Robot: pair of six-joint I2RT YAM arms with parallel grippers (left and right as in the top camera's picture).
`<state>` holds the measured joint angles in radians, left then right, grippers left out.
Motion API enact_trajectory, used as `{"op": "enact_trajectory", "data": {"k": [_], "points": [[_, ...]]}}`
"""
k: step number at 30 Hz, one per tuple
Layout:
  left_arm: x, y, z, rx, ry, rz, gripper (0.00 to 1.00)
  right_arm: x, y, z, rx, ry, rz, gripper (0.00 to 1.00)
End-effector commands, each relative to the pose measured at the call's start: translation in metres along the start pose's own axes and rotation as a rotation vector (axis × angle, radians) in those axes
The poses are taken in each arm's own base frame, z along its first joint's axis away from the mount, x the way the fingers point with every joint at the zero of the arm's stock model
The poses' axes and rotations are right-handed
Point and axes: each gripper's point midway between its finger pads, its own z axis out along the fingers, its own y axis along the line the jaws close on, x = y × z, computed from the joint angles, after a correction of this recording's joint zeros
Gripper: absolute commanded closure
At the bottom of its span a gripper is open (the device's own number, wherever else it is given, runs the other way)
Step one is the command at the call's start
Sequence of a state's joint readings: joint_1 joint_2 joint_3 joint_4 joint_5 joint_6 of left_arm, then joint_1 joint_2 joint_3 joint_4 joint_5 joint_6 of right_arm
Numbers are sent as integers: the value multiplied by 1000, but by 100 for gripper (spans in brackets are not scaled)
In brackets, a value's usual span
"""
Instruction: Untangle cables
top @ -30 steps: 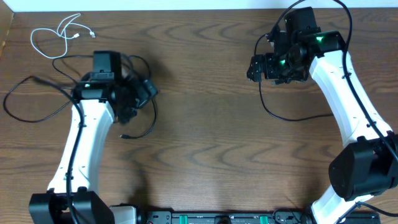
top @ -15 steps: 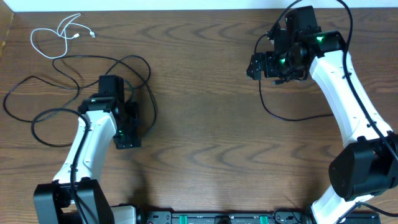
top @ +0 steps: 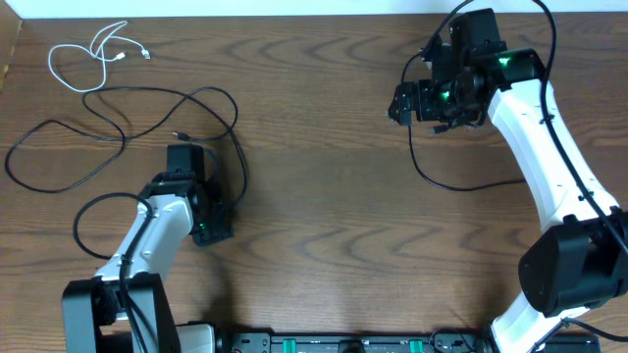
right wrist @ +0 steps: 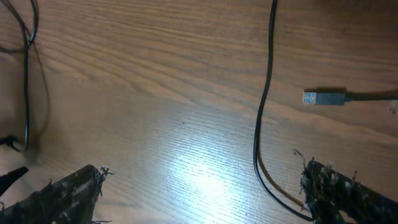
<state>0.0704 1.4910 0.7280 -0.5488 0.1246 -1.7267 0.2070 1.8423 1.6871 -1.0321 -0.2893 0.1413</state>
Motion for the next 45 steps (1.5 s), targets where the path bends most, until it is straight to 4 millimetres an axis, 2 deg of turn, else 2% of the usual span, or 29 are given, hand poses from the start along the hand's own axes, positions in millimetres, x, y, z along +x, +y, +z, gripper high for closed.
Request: {"op": "enact_trajectory", "data": {"k": [1,4,5,9,12,18,19,21,22,28,34,37,40,45], "points": [[-8,1,3,2,-43,-5,53,-3,8,-8,-12,-19,-14,1],[-10,1,3,3,-52,-4,71,-2,10,-7,-14,-17,-18,1],[-10,1,3,2,-51,0,73,-2,11,-7,-14,-16,-20,1],[-10,3,5,-8,-54,3,74,-2,11,-7,-15,-15,-21,1],[-10,6,9,-30,-50,2,67,-2,11,-7,-15,-15,-21,1],[-11,13,22,-78,-50,-1,66,-1,11,-7,-14,-12,-20,1],[-11,14,24,-86,-53,-1,69,-1,11,-7,-14,-12,-20,1],[-11,12,25,-79,-50,35,90,-1,11,-7,-14,-11,-20,1],[-10,8,25,-64,-46,66,92,0,11,-7,-13,-9,-19,1],[-2,-28,22,70,-28,295,93,0,11,-7,-13,-9,-20,1],[1,-86,-6,224,-74,627,92,0,11,-7,-13,-9,-19,1],[-13,-117,-27,276,-191,762,93,0,11,-7,-13,-9,-20,1],[-28,-135,-39,299,-297,822,93,0,11,-7,-13,-9,-20,1],[-51,-141,-43,254,-438,901,93,0,11,-7,-13,-9,-20,1]]}}
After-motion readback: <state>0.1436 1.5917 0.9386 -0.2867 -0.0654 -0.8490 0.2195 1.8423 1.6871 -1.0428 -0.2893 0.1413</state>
